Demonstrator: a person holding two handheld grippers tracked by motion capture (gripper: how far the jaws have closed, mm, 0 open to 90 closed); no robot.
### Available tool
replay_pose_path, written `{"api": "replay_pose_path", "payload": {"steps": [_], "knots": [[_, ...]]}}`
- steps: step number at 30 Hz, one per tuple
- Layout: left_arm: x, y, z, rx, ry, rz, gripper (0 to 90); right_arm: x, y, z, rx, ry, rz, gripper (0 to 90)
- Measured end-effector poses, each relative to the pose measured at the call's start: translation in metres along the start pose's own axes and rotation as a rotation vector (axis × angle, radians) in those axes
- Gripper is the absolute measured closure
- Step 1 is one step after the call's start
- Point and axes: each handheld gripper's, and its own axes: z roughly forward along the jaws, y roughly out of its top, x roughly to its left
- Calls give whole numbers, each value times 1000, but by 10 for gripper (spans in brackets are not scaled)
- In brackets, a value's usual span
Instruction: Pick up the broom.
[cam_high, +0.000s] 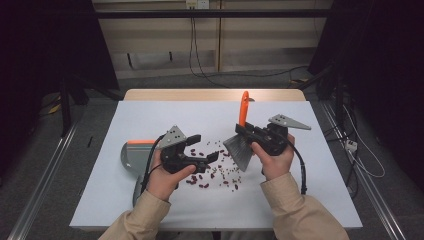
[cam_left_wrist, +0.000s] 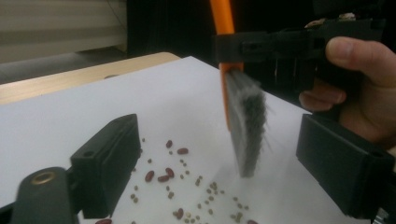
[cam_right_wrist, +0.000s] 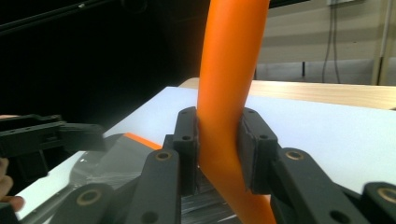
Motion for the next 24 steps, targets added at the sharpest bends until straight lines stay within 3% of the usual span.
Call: {"api": "replay_pose_path", "payload": {"steps": [9, 15, 20, 24], "knots": [[0, -2, 6, 18, -15, -55, 370, 27, -2, 25, 6, 21, -44, 716], [2, -6, 6, 37, 14, -71, 563, 37, -4, 35, 5, 55, -37, 716], [7, -9, 5, 30, -20, -91, 804, 39, -3, 34, -3, 72, -55, 715], [10, -11, 4, 34, -52, -115, 847, 37, -4, 32, 2, 100, -44, 714]]}}
